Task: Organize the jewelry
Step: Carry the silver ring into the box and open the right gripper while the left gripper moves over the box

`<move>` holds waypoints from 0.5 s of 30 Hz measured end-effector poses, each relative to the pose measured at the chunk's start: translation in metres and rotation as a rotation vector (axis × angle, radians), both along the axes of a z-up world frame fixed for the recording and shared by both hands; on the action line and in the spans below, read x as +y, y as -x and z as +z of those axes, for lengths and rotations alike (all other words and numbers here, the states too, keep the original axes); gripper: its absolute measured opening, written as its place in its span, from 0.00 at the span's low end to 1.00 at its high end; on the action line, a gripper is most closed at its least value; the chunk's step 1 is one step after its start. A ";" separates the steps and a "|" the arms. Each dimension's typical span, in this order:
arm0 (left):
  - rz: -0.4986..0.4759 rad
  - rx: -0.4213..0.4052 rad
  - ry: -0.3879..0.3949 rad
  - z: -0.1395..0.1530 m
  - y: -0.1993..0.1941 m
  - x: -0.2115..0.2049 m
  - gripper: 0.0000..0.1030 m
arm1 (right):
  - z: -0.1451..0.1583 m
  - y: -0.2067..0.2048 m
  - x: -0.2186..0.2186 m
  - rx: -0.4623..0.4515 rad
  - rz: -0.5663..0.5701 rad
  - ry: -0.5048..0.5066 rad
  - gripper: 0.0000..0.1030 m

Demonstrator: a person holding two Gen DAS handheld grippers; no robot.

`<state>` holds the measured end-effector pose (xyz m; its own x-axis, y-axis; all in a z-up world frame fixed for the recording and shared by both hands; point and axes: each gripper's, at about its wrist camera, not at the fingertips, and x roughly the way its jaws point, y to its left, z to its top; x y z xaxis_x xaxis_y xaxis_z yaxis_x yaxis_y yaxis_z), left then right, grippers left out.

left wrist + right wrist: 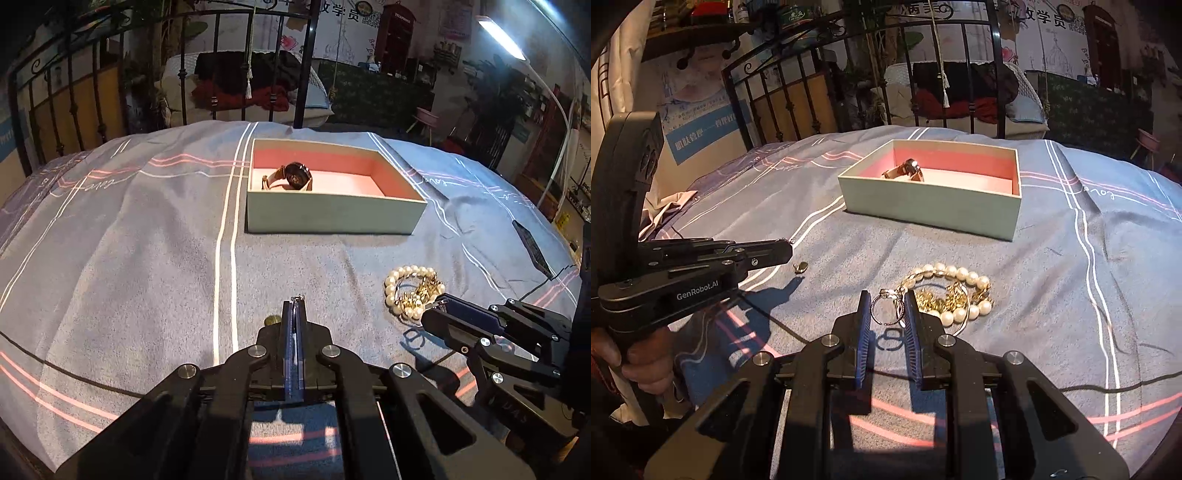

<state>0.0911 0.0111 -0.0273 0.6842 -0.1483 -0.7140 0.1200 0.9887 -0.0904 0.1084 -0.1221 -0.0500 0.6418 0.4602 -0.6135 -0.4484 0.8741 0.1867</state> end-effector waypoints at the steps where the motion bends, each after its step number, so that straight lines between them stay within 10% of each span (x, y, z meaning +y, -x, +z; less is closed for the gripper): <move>1: -0.001 -0.013 0.001 0.006 -0.004 -0.001 0.01 | 0.005 -0.003 -0.001 -0.015 -0.004 0.002 0.19; 15: 0.002 -0.087 0.080 0.059 -0.099 -0.017 0.01 | 0.056 -0.095 0.003 -0.125 -0.070 0.046 0.19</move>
<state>0.1901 -0.0064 0.0317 0.7434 -0.2009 -0.6380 0.1288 0.9790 -0.1582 0.2030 -0.1193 0.0057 0.7440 0.3845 -0.5464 -0.4030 0.9106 0.0921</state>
